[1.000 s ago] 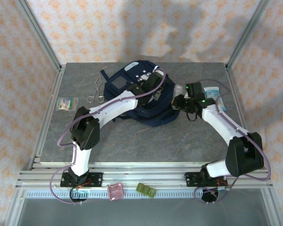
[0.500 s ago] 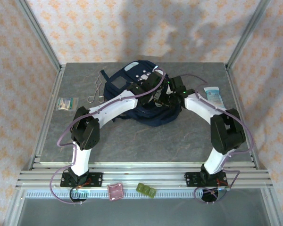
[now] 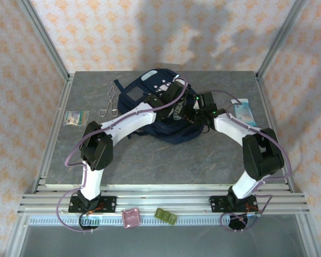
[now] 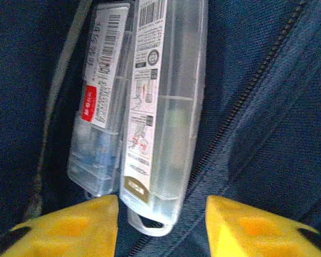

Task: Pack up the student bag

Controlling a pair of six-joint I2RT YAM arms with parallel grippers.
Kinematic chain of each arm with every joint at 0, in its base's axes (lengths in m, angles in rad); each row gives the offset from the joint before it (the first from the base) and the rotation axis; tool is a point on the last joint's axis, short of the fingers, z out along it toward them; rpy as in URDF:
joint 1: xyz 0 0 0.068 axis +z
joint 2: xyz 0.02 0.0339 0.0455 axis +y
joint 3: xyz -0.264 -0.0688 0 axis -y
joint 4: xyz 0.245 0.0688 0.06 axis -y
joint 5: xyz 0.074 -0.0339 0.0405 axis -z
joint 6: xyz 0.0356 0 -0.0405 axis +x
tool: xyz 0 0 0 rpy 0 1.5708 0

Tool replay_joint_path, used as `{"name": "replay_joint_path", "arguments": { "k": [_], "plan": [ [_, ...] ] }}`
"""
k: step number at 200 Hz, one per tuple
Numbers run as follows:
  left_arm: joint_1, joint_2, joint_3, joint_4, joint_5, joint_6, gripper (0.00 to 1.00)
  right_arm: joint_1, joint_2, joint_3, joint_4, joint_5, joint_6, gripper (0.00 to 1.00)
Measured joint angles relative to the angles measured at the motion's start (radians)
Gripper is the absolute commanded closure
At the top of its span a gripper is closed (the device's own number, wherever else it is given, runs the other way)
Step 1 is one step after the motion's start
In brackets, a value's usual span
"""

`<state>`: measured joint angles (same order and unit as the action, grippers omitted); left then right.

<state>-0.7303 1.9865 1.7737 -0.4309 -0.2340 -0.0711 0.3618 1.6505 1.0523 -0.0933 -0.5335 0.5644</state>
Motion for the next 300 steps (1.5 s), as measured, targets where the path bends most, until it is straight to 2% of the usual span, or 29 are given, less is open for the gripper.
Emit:
{"name": "replay_joint_path", "arguments": {
  "k": [43,68,96,124,174,196,210,226,253,283,300],
  "plan": [
    [0.000,0.000,0.000,0.000,0.019,-0.018,1.00,0.002,0.096,0.044,0.066,-0.027,0.028,0.72],
    [0.000,0.000,0.000,-0.001,0.026,-0.031,1.00,0.004,0.166,0.074,0.106,-0.064,0.040,0.71],
    [0.000,0.000,0.000,-0.001,0.033,-0.040,1.00,0.010,0.153,0.048,0.169,-0.090,0.041,0.68],
    [0.000,0.000,0.000,-0.001,0.050,-0.061,1.00,0.022,0.018,-0.061,0.147,-0.050,0.011,0.56],
    [-0.014,0.000,-0.003,0.000,0.070,-0.119,1.00,0.013,-0.354,-0.270,0.044,0.097,-0.042,0.54],
    [-0.033,0.003,-0.004,0.001,0.072,-0.152,0.63,0.003,-0.424,-0.333,0.019,0.141,-0.044,0.54],
    [-0.051,0.003,-0.004,0.021,0.078,-0.185,0.52,0.003,-0.435,-0.361,0.014,0.150,-0.040,0.54],
    [-0.074,-0.012,-0.040,0.072,0.081,-0.209,0.47,0.004,-0.437,-0.381,0.010,0.149,-0.028,0.54],
    [-0.074,-0.130,-0.227,0.125,0.083,-0.252,0.42,0.013,-0.440,-0.393,0.013,0.146,-0.018,0.54],
    [0.001,-0.315,-0.442,0.200,0.095,-0.317,0.37,0.042,-0.440,-0.393,0.033,0.133,-0.014,0.54],
    [0.063,-0.372,-0.518,0.243,0.108,-0.351,0.36,0.046,-0.439,-0.393,0.040,0.123,-0.014,0.54]
  ]
}}
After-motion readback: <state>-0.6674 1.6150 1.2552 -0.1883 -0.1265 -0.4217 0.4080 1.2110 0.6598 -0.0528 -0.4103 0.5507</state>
